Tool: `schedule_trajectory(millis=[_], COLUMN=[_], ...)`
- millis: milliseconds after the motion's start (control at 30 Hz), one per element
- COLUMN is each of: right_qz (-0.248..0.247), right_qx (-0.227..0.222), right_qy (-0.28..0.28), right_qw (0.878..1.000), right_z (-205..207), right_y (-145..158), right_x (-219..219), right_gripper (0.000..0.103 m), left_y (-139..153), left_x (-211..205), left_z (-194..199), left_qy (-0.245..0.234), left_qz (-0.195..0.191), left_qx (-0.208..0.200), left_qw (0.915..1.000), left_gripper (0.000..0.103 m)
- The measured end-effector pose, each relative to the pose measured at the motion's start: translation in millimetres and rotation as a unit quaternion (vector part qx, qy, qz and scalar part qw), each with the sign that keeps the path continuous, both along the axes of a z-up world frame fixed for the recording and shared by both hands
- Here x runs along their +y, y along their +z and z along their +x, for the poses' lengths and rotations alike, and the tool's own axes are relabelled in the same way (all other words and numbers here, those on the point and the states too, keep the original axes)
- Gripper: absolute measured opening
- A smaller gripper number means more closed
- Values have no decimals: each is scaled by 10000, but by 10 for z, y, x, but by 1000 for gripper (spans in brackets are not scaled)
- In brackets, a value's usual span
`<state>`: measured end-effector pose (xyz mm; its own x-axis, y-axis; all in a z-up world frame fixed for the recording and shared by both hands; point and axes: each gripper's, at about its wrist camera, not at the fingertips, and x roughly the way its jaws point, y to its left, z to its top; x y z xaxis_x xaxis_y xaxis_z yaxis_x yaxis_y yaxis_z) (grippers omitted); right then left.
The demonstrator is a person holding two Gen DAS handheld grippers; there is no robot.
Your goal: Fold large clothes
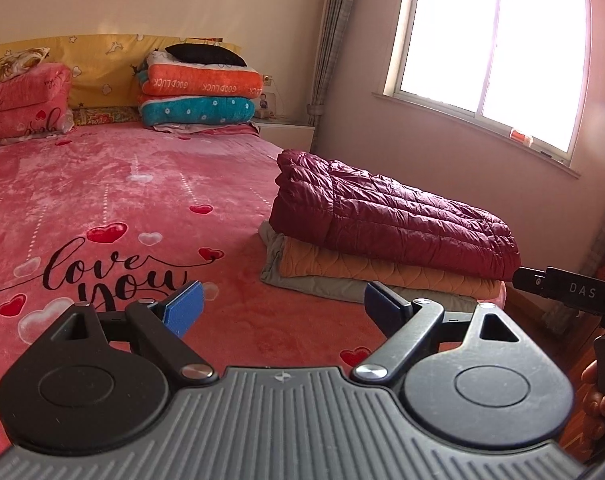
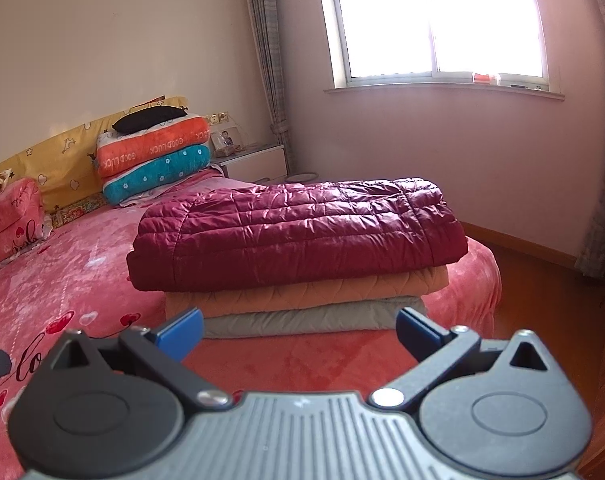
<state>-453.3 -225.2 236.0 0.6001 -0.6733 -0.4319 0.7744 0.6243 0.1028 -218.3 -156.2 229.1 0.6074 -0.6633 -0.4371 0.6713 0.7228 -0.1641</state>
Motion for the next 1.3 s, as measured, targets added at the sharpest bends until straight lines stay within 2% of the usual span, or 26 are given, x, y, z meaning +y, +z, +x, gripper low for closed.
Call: schedule_trajectory(millis=[367,1300], right_qz=[-73,-100], right_qx=[34,-3], right_qy=[-69,-360], right_qw=[9999,9993], right_z=[4,-78], right_y=[-23,-111], right_x=[21,-106], right_gripper=[102,102], left_y=[-16,17], left_x=[47,138], left_z=[-23,-197], left_qy=[60,16], left_qz=[-100,43], left_qx=[-43,-251], left_qw=[9999,9997], left_gripper=[103,103])
